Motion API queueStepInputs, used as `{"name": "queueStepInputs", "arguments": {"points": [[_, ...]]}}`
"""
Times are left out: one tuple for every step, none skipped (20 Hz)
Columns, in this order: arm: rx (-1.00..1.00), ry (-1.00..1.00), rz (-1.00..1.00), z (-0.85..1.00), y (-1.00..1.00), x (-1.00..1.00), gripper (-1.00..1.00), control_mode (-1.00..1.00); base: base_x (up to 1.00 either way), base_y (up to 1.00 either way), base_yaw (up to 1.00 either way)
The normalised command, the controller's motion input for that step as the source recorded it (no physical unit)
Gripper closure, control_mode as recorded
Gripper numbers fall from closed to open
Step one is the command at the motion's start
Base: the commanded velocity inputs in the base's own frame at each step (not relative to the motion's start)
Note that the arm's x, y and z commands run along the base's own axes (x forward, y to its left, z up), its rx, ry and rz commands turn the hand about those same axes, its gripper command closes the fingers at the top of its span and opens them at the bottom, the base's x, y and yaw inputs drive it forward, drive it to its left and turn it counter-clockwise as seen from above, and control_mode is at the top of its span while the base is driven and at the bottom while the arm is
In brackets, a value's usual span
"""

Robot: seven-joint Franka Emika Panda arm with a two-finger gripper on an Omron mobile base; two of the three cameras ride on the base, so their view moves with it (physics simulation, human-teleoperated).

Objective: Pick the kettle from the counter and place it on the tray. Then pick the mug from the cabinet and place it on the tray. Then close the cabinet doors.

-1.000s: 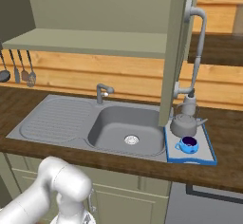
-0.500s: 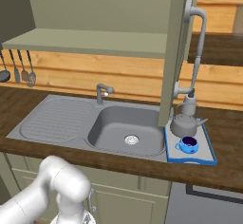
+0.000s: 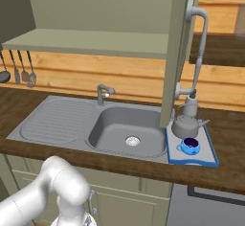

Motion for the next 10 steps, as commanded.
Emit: {"name": "queueStepInputs", "arguments": {"points": [[0.00, -0.03, 0.00, 0.24, -0.33, 0.00, -1.00, -1.00, 0.00, 0.00, 0.00], [0.00, -0.01, 0.00, 0.13, -0.35, 0.00, -1.00, -1.00, 0.00, 0.00, 0.00], [0.00, -0.01, 0.00, 0.10, -0.43, 0.00, -1.00, -1.00, 0.00, 0.00, 0.00], [0.00, 0.00, 0.00, 0.06, -0.49, 0.00, -1.00, -1.00, 0.00, 0.00, 0.00], [0.00, 0.00, 0.00, 0.06, -0.53, 0.00, -1.00, -1.00, 0.00, 0.00, 0.00], [0.00, 0.00, 0.00, 0.02, -0.55, 0.00, -1.00, -1.00, 0.00, 0.00, 0.00], [0.02, 0.00, 0.00, 0.02, -0.59, 0.00, -1.00, -1.00, 0.00, 0.00, 0.00], [0.03, 0.00, 0.00, 0.01, -0.63, 0.00, -1.00, -1.00, 0.00, 0.00, 0.00], [0.05, 0.00, 0.00, 0.00, -0.62, 0.00, -1.00, -1.00, 0.00, 0.00, 0.00], [0.06, 0.00, 0.02, 0.00, -0.64, 0.01, -1.00, -1.00, 0.00, 0.00, 0.00]]}}
